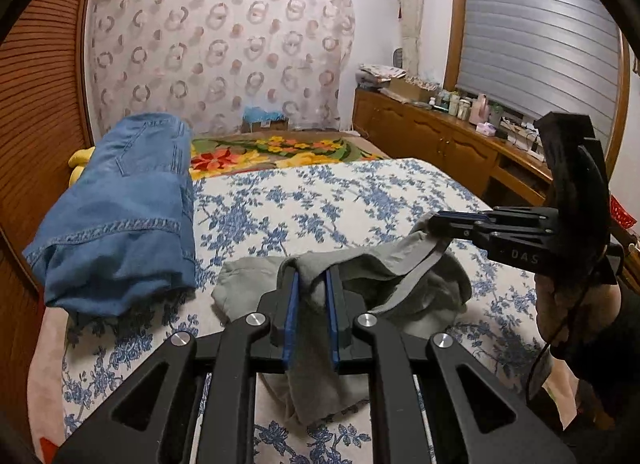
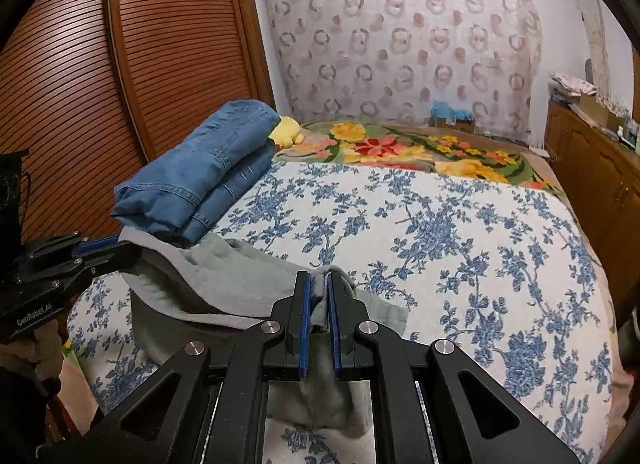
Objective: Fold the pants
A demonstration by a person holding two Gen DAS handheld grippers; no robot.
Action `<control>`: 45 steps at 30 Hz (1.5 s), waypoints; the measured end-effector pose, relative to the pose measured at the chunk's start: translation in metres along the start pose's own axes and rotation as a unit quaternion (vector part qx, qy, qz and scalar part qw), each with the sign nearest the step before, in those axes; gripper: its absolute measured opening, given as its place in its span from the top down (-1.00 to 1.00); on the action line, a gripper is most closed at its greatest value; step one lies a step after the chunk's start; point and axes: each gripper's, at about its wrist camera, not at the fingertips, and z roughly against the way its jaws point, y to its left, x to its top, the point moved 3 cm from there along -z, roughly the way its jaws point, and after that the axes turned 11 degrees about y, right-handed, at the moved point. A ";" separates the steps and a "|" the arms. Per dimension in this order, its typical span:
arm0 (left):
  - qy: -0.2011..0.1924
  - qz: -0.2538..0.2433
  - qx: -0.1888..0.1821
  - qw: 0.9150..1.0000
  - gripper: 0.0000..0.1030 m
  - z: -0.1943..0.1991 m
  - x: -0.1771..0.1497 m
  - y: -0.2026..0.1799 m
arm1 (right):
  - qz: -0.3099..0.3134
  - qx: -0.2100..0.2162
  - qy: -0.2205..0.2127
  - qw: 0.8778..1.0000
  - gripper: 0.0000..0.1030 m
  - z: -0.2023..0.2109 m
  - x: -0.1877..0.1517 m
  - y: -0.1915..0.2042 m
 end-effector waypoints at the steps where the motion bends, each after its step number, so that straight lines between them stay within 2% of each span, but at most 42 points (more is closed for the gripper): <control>1: 0.002 0.002 0.002 1.000 0.61 0.000 -0.001 0.001 | 0.001 -0.001 0.002 1.000 0.84 -0.003 0.001 -0.001; 4: 0.002 0.000 0.013 1.000 0.40 0.000 -0.004 0.002 | 0.000 -0.002 0.008 1.000 0.84 -0.012 0.002 -0.002; 6: 0.004 -0.001 0.010 1.000 -0.03 0.000 -0.007 0.003 | -0.001 -0.002 0.011 1.000 0.84 -0.016 0.003 -0.003; 7: 0.007 0.000 0.006 1.000 -0.08 -0.001 -0.010 0.004 | 0.000 -0.002 0.012 1.000 0.84 -0.018 0.004 -0.002; 9: 0.015 0.002 0.000 1.000 -0.37 -0.004 -0.012 0.006 | 0.004 -0.006 0.012 1.000 0.84 -0.021 0.006 -0.002; 10: 0.020 0.004 -0.003 1.000 -0.41 -0.006 -0.015 0.008 | 0.006 -0.006 0.011 1.000 0.84 -0.021 0.007 -0.001; 16: 0.033 0.011 0.002 0.999 -0.42 -0.015 -0.022 0.011 | 0.011 -0.012 0.002 1.000 0.84 -0.022 0.010 -0.002; 18: 0.038 0.012 0.008 0.999 -0.42 -0.018 -0.023 0.012 | 0.008 -0.019 0.003 1.000 0.70 -0.021 0.009 -0.004; 19: 0.040 0.012 0.010 0.999 -0.42 -0.019 -0.023 0.013 | 0.007 -0.028 0.002 1.000 0.53 -0.020 0.009 -0.006; 20: 0.043 0.012 0.012 0.999 -0.42 -0.021 -0.022 0.014 | 0.007 -0.033 0.001 0.999 0.46 -0.018 0.008 -0.007; 26: 0.050 0.005 0.025 0.998 -0.42 -0.026 -0.017 0.018 | 0.021 -0.025 0.014 0.999 0.30 -0.012 -0.001 -0.016; 33: 0.061 -0.003 0.037 0.997 -0.42 -0.042 -0.006 0.024 | 0.056 -0.005 0.046 0.997 0.30 -0.025 0.001 -0.018; 41: 0.080 0.000 0.043 0.996 -0.33 -0.060 0.004 0.035 | 0.091 0.018 0.069 0.993 0.30 -0.050 0.016 -0.019; 45: 0.087 0.000 0.046 0.995 -0.33 -0.068 0.010 0.039 | 0.088 0.034 0.079 0.992 0.30 -0.063 0.027 -0.023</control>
